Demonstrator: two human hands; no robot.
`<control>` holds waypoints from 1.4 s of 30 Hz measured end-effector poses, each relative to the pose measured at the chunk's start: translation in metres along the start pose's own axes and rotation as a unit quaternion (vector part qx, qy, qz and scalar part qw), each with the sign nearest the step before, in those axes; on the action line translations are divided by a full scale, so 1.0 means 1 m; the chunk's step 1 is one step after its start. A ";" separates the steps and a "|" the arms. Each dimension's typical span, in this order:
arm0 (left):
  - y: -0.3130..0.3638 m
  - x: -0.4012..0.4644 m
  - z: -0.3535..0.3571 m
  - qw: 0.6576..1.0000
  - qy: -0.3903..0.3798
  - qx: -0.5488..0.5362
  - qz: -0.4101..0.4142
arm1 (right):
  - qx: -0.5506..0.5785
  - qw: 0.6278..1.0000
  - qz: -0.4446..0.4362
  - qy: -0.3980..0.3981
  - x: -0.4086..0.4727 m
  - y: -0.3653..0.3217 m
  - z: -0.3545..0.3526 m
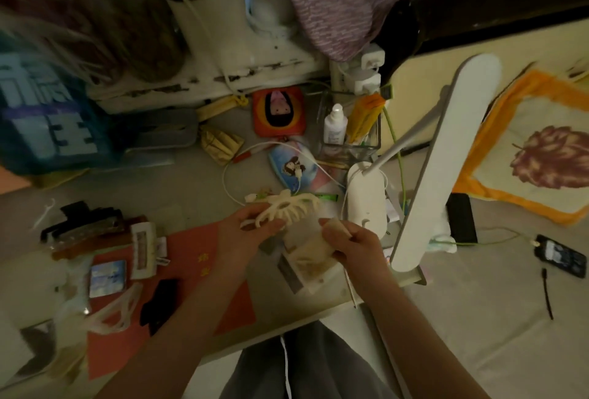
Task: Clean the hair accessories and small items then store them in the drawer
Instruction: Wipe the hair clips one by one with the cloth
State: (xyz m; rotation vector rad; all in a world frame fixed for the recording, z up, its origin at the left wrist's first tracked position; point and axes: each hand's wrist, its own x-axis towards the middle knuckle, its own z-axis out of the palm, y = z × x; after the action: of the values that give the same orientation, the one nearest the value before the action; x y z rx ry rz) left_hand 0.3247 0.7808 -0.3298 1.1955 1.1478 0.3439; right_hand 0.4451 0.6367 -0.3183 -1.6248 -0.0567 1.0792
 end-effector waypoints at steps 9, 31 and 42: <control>0.085 -0.047 -0.018 0.993 -0.002 -0.037 0.112 | 0.004 0.972 -0.233 -0.019 -0.035 -0.108 0.024; 0.211 -0.125 -0.027 0.964 -0.056 -0.030 0.257 | 0.119 0.942 -0.306 -0.071 -0.095 -0.225 0.053; 0.274 -0.133 -0.043 0.920 -0.156 0.073 0.352 | 0.072 0.925 -0.322 -0.187 -0.105 -0.274 0.051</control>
State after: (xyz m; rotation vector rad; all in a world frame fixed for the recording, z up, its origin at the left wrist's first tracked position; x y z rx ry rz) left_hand 0.3228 0.8139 -0.0241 1.7128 0.4375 0.5886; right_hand 0.4819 0.7193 -0.0339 -1.1181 -0.7009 0.8294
